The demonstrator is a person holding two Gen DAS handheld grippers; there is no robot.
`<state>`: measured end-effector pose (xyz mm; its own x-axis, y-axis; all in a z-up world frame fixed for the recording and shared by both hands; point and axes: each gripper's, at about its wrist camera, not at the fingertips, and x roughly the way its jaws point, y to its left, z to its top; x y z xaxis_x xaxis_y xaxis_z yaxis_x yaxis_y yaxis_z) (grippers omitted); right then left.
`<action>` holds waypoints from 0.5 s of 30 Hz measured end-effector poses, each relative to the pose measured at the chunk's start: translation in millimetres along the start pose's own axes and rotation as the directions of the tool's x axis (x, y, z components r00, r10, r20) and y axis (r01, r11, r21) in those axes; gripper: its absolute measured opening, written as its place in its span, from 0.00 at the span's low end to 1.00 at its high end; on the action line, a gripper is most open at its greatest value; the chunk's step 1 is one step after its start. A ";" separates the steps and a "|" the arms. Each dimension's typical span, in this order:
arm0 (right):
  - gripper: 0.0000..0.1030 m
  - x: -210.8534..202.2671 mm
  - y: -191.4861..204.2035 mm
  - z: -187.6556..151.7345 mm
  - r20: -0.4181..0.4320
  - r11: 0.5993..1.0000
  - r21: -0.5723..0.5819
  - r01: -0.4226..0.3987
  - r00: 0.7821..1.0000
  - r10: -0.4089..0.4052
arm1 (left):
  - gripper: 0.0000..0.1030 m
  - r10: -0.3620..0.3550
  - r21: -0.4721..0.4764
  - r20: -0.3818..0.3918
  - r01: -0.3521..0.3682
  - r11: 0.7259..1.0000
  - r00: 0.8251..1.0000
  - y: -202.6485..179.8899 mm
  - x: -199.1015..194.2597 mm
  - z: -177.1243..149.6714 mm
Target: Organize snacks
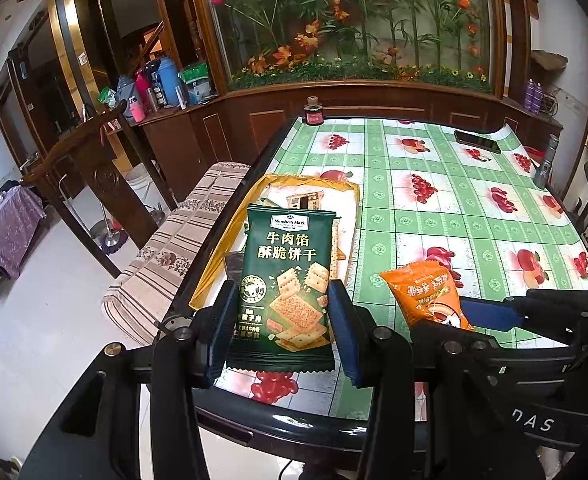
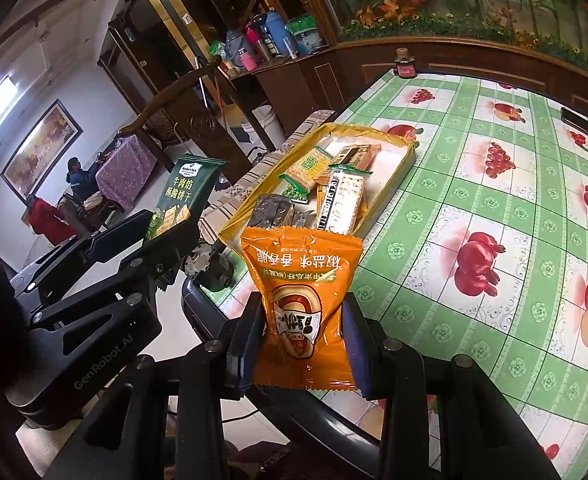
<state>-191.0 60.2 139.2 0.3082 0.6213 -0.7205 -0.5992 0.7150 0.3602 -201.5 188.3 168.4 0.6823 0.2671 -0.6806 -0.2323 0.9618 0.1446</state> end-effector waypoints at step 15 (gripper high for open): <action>0.38 18.9 -0.8 12.6 -0.019 1.000 0.014 -0.002 1.000 0.002 | 0.42 -0.008 -0.001 -0.027 0.008 1.000 1.000 7.9 19.1 6.2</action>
<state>-175.3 75.4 132.8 0.2929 0.6164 -0.7309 -0.5893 0.7184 0.3697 -186.0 201.4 161.0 0.6652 0.2577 -0.7008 -0.2273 0.9639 0.1387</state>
